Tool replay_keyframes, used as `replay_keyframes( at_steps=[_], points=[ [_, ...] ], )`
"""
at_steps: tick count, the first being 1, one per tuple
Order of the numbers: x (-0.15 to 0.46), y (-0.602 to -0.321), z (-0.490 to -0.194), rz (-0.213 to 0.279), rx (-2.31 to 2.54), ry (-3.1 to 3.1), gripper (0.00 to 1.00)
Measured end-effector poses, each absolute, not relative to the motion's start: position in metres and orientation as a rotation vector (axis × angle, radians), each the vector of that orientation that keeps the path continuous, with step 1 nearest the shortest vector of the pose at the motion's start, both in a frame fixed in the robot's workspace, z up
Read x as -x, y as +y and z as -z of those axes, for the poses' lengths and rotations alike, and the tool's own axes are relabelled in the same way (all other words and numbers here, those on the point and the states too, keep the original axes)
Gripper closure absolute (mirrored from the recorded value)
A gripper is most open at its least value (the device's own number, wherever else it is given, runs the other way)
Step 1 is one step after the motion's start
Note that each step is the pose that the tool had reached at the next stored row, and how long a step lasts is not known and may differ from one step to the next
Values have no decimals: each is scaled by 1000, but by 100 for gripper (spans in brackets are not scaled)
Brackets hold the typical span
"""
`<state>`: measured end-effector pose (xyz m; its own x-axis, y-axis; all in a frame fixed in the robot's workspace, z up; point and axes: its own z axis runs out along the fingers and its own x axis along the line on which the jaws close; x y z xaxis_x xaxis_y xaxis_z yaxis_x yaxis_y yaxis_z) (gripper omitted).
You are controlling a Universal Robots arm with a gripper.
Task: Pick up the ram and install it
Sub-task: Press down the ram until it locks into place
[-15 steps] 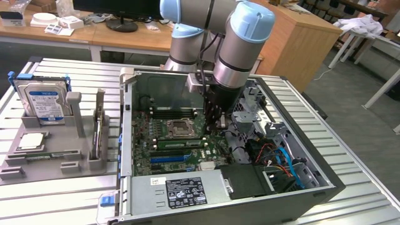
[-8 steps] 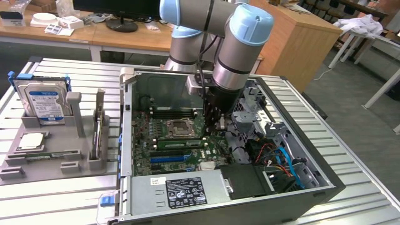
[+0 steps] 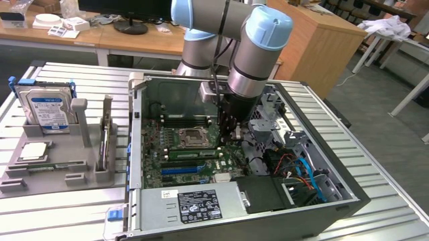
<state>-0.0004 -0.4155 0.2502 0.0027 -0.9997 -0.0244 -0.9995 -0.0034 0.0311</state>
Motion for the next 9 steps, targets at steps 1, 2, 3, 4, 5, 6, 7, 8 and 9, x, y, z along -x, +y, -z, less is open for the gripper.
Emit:
replay_keyframes(
  at_steps=[1,2,3,4,5,6,7,8,9],
  points=[
    [0,-414,-250,62,-2221,-2214,89],
    [0,-413,-250,62,-2221,-2214,89],
    [0,-412,-250,62,-2221,-2214,89],
    [0,-412,-250,61,-2221,-2214,89],
    [0,-412,-250,61,-2221,-2214,89],
    [0,-412,-250,62,-2221,-2214,89],
    [0,-412,-250,61,-2221,-2214,89],
    [0,-412,-250,61,-2221,-2214,89],
    [0,-412,-249,62,-2221,-2214,89]
  ],
)
